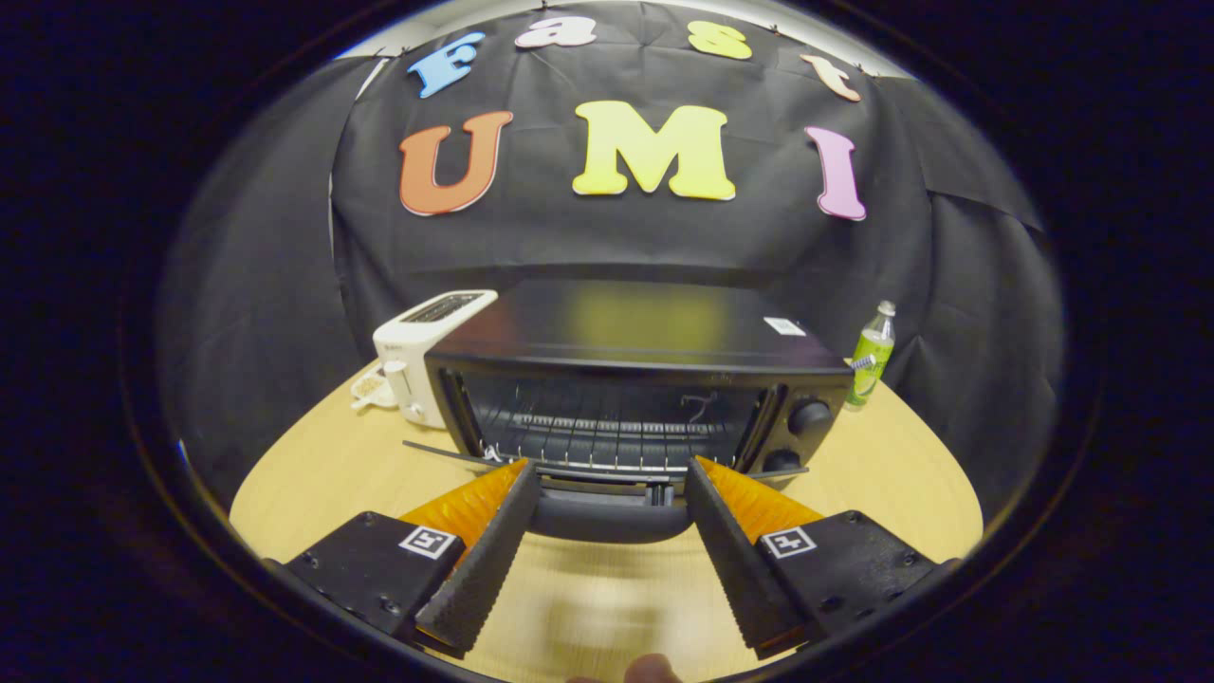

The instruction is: Open the toaster oven, put the food inside, and close the toaster oven door.

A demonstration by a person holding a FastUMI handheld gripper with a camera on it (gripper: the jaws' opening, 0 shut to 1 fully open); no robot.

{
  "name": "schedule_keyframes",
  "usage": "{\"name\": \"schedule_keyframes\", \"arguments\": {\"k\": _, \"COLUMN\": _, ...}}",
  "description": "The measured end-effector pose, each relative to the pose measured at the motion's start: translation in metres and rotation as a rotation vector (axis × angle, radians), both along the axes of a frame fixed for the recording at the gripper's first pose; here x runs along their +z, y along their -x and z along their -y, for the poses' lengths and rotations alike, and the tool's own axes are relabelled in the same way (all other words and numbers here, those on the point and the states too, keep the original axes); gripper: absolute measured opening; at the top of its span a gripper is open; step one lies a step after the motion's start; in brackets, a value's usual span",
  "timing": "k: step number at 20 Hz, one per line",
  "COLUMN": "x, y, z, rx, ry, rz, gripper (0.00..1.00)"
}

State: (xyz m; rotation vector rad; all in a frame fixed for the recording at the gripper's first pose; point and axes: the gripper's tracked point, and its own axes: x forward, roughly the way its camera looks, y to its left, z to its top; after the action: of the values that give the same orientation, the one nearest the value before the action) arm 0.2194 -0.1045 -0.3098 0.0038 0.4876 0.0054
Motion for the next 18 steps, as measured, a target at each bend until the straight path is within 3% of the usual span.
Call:
{"name": "schedule_keyframes", "arguments": {"k": 9, "x": -0.059, "y": 0.049, "z": -0.004, "rx": -0.004, "ry": -0.040, "rz": -0.202, "gripper": 1.00}}
{"name": "schedule_keyframes", "arguments": {"k": 13, "x": -0.016, "y": 0.067, "z": -0.012, "rx": 0.084, "ry": -0.073, "rz": -0.181, "gripper": 1.00}}
{"name": "schedule_keyframes", "arguments": {"k": 16, "x": 0.021, "y": 0.087, "z": -0.028, "rx": 0.200, "ry": -0.196, "rz": -0.226, "gripper": 1.00}}
{"name": "schedule_keyframes", "arguments": {"k": 18, "x": 0.039, "y": 0.098, "z": -0.026, "rx": 0.201, "ry": -0.270, "rz": -0.285, "gripper": 1.00}}
